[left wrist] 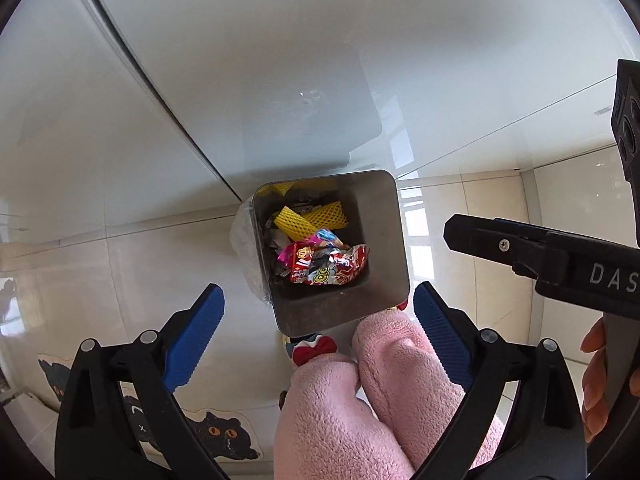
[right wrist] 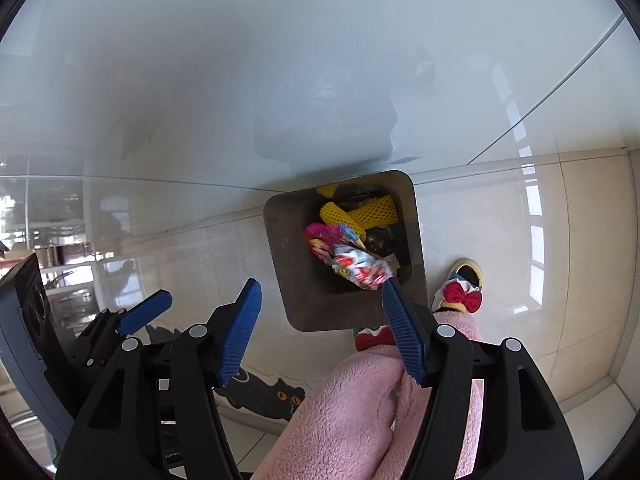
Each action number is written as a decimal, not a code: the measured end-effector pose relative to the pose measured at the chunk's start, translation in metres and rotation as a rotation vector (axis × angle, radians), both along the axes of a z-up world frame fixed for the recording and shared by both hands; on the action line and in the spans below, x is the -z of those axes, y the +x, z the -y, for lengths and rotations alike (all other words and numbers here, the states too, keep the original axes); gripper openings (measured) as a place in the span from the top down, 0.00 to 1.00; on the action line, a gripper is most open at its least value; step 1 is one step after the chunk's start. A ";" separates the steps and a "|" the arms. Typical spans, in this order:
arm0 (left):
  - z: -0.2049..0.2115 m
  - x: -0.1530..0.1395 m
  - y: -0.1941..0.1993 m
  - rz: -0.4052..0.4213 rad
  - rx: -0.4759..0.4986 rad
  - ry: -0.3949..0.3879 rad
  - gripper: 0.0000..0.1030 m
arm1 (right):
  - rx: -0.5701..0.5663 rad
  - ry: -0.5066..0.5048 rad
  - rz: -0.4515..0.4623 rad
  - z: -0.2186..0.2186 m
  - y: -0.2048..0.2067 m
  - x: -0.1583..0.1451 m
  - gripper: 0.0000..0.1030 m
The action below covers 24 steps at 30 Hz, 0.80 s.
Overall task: Collect trash
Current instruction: 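Carry both bags down over the black bin and open both tools, then grasp the white tissue with the left tool while the right tool grasps the clear plastic bag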
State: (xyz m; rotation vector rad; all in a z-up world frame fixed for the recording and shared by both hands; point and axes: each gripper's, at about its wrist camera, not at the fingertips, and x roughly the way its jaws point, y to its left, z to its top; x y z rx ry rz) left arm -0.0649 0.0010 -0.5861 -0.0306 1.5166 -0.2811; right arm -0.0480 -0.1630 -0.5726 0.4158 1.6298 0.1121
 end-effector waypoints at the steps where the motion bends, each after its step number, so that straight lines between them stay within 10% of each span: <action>1: -0.002 -0.003 0.001 0.001 -0.001 -0.001 0.12 | 0.001 -0.002 0.000 0.002 -0.001 -0.002 0.38; 8: -0.013 -0.052 -0.011 0.024 -0.006 -0.013 0.08 | 0.014 -0.010 0.019 0.013 -0.017 -0.042 0.33; 16: -0.024 -0.152 -0.013 0.150 -0.016 -0.042 0.08 | 0.006 -0.030 0.160 0.014 -0.025 -0.145 0.05; 24: -0.036 -0.246 0.012 0.270 -0.025 -0.082 0.08 | 0.014 -0.019 0.346 0.019 -0.016 -0.249 0.04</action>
